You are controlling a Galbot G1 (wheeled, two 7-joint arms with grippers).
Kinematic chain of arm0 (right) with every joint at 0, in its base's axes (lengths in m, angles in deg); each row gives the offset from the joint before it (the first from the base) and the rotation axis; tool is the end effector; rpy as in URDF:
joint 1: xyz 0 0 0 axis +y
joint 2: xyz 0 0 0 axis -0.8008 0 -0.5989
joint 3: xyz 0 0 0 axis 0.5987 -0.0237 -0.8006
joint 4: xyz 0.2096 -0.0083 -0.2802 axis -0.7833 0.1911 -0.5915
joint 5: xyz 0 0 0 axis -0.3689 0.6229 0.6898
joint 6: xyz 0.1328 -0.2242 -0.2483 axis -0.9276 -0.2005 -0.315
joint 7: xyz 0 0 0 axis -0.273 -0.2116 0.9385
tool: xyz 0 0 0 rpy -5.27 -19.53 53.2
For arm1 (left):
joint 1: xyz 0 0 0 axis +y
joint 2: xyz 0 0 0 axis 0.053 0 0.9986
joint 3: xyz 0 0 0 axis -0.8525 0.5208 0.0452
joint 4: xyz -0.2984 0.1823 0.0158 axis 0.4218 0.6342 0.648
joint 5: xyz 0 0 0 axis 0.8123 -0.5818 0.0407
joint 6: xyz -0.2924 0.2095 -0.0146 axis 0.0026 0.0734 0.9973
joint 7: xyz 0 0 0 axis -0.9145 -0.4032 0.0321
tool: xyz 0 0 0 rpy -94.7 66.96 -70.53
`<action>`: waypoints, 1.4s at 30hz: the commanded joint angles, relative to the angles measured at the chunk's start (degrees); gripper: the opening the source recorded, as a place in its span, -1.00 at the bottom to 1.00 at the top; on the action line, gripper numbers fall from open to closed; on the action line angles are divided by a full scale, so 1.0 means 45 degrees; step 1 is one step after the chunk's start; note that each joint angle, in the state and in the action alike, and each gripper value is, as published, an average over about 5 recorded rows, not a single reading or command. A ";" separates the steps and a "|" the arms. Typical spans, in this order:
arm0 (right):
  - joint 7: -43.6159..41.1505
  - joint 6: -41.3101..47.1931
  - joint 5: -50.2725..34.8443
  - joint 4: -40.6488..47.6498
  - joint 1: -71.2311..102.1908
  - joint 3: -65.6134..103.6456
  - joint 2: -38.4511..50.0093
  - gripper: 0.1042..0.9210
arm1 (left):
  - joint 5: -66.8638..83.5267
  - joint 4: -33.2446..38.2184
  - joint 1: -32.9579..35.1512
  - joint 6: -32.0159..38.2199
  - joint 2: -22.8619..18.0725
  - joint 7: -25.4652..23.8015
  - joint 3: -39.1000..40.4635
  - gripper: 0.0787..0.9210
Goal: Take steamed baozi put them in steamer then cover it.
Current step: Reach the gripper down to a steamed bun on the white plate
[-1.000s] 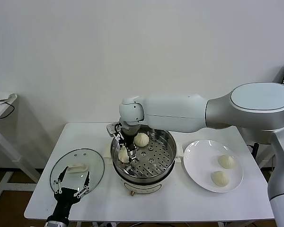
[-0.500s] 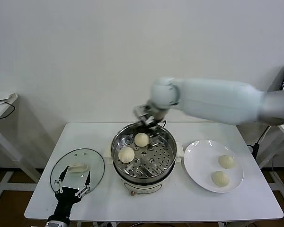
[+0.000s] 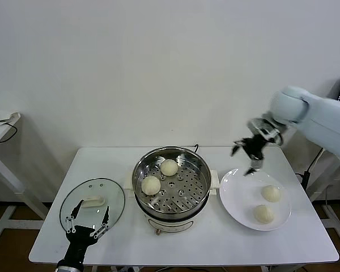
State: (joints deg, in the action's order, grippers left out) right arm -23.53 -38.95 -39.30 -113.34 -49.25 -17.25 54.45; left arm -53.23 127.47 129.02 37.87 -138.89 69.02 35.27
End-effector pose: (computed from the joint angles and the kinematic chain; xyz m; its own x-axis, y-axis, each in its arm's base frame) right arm 0.5304 -0.1704 -0.0745 -0.0334 -0.1952 0.9802 -0.9477 -0.3053 -0.0931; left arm 0.1229 0.0636 -0.3212 -0.9958 0.0593 0.0693 0.0785 0.9442 0.3199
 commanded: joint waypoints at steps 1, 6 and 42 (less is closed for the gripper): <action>-0.0183 -0.1314 0.2748 0.0903 0.4059 0.1985 0.1416 0.76 | -0.0022 -0.0055 0.0027 -0.0040 -0.0033 0.0013 0.0044 0.77; 0.0023 -0.1272 0.3039 0.1128 0.4790 0.2287 0.0961 0.76 | -0.0041 -0.0089 0.0055 -0.0064 -0.0056 0.0022 0.0076 0.77; 0.1151 -0.0900 0.3511 0.1469 0.5520 0.2647 -0.0135 0.45 | -0.0021 -0.0355 -0.0100 0.0051 -0.0039 0.0027 -0.0126 0.77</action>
State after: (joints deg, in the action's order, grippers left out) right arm -18.80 -42.87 -23.93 -106.85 -25.00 -5.67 54.03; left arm -53.35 126.07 128.74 37.95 -139.08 68.97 34.73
